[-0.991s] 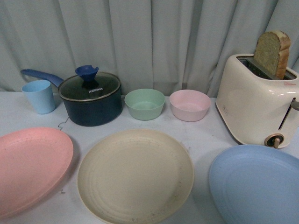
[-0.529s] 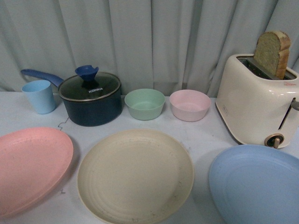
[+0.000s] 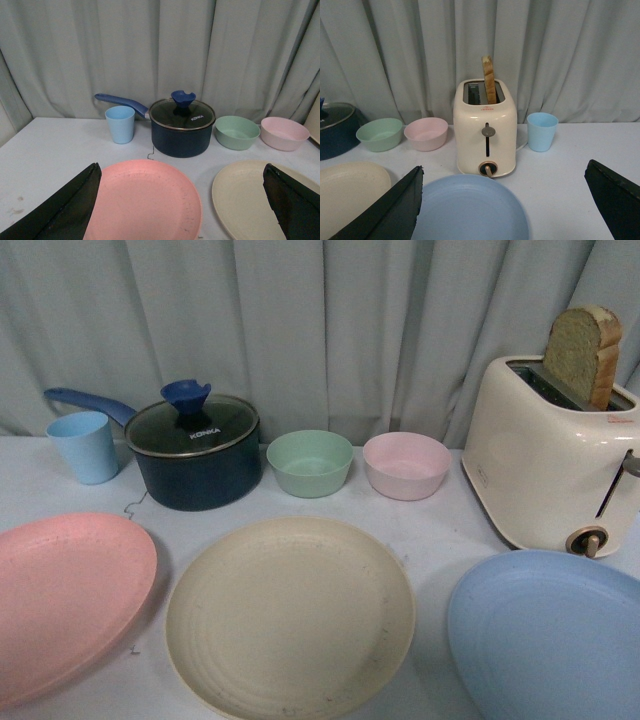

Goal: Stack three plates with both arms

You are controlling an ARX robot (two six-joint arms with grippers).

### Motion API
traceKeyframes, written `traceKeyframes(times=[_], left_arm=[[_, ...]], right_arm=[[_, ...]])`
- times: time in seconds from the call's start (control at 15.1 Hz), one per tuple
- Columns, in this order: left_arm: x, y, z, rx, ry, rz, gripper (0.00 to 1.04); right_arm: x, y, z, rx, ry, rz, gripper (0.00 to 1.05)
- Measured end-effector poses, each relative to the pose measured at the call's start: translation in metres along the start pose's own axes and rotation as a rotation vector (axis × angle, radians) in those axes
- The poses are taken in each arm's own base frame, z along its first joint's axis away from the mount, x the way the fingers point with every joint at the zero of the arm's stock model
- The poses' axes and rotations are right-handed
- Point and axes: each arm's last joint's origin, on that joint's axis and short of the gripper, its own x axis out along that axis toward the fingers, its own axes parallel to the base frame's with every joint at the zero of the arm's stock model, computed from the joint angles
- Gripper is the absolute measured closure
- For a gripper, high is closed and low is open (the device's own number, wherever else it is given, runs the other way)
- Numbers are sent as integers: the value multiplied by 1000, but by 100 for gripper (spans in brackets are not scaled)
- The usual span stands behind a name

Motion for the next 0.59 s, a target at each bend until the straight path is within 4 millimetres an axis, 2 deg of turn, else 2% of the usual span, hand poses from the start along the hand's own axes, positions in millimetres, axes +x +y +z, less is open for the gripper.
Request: traceKeyframes(times=[0.59], left_arm=[[0, 0, 0, 0, 0, 0, 7]], right_arm=[[0, 0, 0, 0, 0, 0, 6]])
